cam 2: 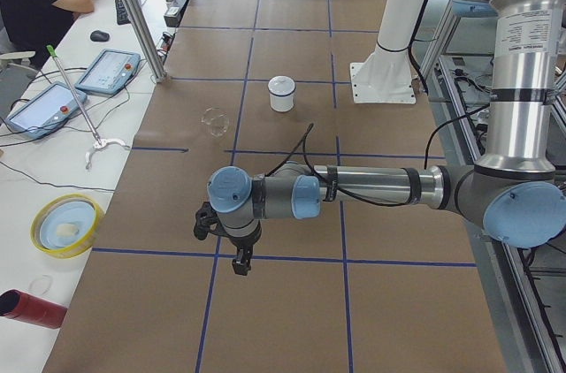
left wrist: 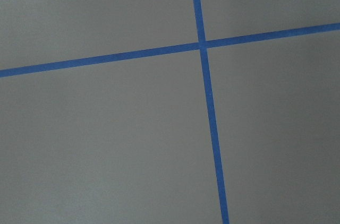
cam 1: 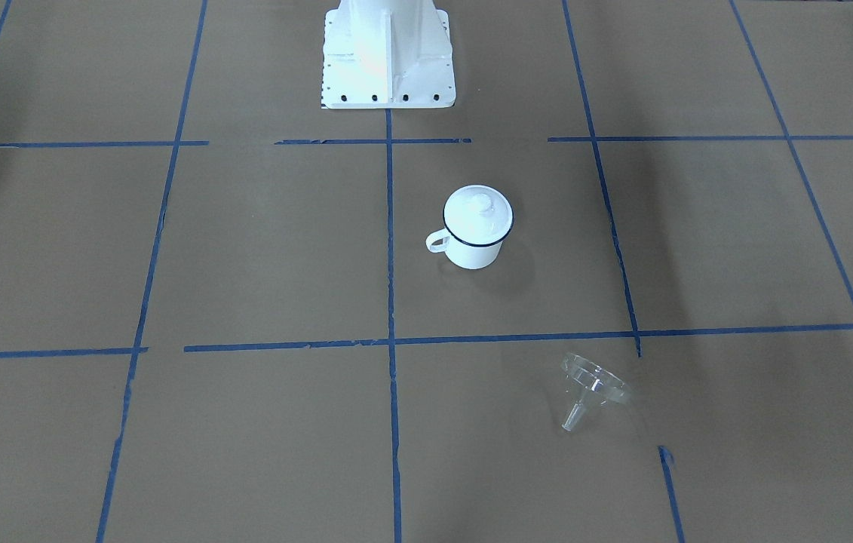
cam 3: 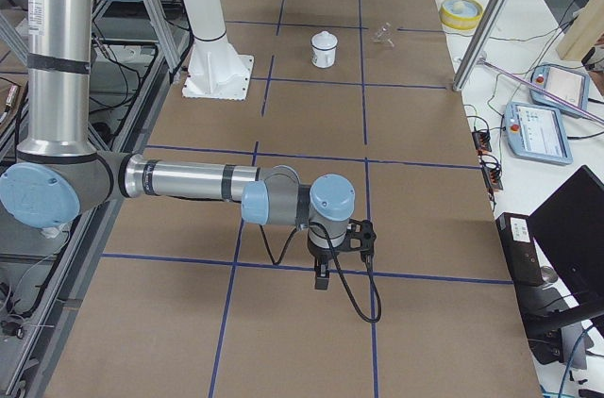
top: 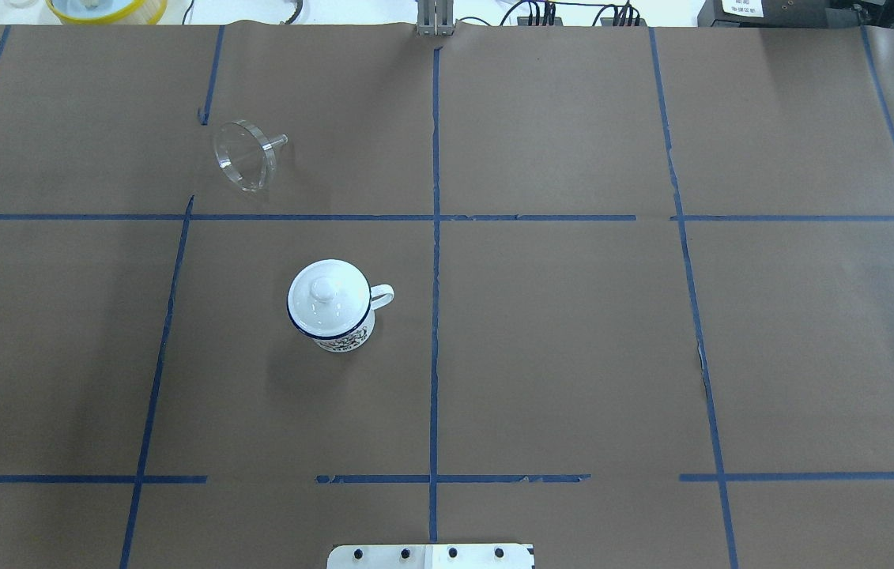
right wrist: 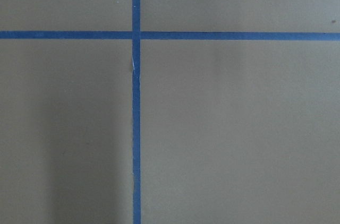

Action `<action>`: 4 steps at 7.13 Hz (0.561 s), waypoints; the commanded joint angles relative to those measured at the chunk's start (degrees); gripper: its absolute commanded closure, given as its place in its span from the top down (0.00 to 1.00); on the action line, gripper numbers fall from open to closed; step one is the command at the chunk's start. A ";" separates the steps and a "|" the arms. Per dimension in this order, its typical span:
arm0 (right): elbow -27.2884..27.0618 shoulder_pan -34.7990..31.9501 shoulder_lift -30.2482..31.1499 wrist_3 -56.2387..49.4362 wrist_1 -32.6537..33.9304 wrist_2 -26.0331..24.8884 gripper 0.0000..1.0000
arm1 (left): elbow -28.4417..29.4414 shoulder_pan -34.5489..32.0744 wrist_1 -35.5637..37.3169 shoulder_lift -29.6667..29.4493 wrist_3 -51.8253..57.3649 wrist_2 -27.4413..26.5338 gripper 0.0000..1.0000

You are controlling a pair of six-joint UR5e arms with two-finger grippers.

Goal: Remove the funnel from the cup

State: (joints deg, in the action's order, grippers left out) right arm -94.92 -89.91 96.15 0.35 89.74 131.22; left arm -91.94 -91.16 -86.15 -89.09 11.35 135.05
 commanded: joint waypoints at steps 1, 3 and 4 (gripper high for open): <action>0.00 0.00 0.00 0.00 0.00 0.00 1.00 | 0.01 0.01 0.11 -0.38 0.08 -0.23 1.00; 0.00 0.00 0.00 0.00 0.00 0.00 1.00 | 0.01 0.01 0.11 -0.38 0.08 0.12 1.00; 0.00 0.00 0.00 0.00 0.00 0.00 1.00 | -0.08 0.01 0.19 -0.38 -0.10 0.21 1.00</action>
State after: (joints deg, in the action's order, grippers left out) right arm -94.92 -89.91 96.15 0.35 89.74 131.22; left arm -91.97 -91.14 -86.02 -89.47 11.39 135.13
